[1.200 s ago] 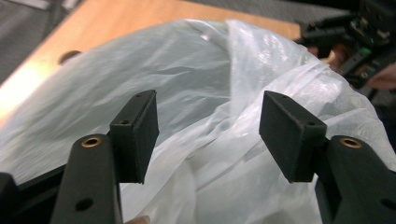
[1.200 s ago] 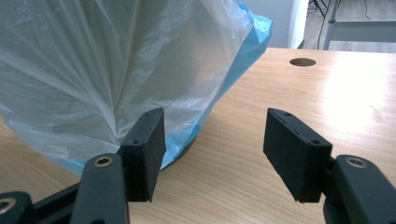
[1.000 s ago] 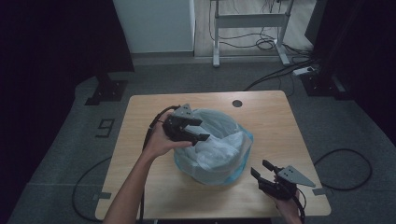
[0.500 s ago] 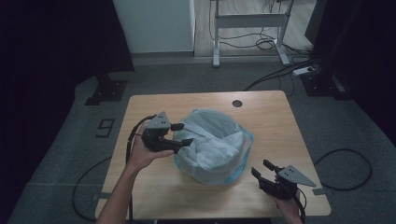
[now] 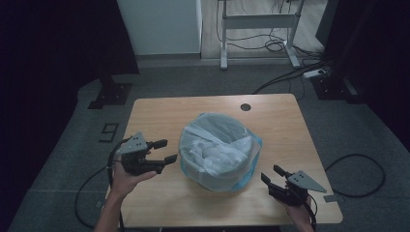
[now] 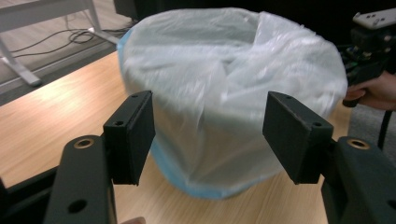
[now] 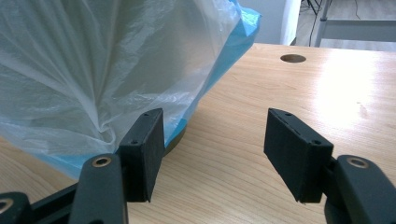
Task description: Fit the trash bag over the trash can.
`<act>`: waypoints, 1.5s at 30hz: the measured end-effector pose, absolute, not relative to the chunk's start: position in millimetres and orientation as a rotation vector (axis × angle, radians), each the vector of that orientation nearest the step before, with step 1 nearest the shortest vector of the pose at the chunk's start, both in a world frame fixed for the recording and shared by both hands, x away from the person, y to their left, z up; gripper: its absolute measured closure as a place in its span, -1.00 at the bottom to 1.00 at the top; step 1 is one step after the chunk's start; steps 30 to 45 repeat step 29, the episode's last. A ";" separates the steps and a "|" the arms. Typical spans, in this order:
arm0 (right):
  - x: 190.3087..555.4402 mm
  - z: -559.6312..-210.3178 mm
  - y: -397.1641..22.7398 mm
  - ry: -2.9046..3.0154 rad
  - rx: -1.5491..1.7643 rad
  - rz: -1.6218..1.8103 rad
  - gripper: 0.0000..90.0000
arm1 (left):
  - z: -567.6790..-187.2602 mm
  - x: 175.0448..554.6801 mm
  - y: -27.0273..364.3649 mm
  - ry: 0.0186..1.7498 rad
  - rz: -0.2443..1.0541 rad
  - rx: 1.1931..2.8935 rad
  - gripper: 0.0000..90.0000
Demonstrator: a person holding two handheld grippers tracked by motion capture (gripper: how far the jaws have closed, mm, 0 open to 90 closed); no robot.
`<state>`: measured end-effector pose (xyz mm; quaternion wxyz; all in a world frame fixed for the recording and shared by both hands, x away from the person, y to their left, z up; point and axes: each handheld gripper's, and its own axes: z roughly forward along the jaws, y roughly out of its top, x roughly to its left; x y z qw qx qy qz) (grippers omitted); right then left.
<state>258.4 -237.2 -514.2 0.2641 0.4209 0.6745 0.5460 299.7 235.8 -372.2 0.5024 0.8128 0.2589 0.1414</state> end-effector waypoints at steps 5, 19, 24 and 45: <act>258.9 -514.6 -242.5 1.812 1.154 1.471 -0.17 | -390.6 288.8 244.6 0.659 0.352 1.974 -0.26; 259.9 -516.4 -253.1 1.787 1.189 1.464 -0.17 | -421.2 286.8 249.6 0.709 0.311 1.983 -0.26; 259.7 -516.0 -254.1 1.785 1.189 1.463 -0.17 | -420.1 287.4 249.0 0.711 0.311 1.985 -0.26; 260.5 -516.1 -255.7 1.782 1.193 1.463 -0.18 | -427.1 288.7 249.4 0.728 0.297 1.973 -0.26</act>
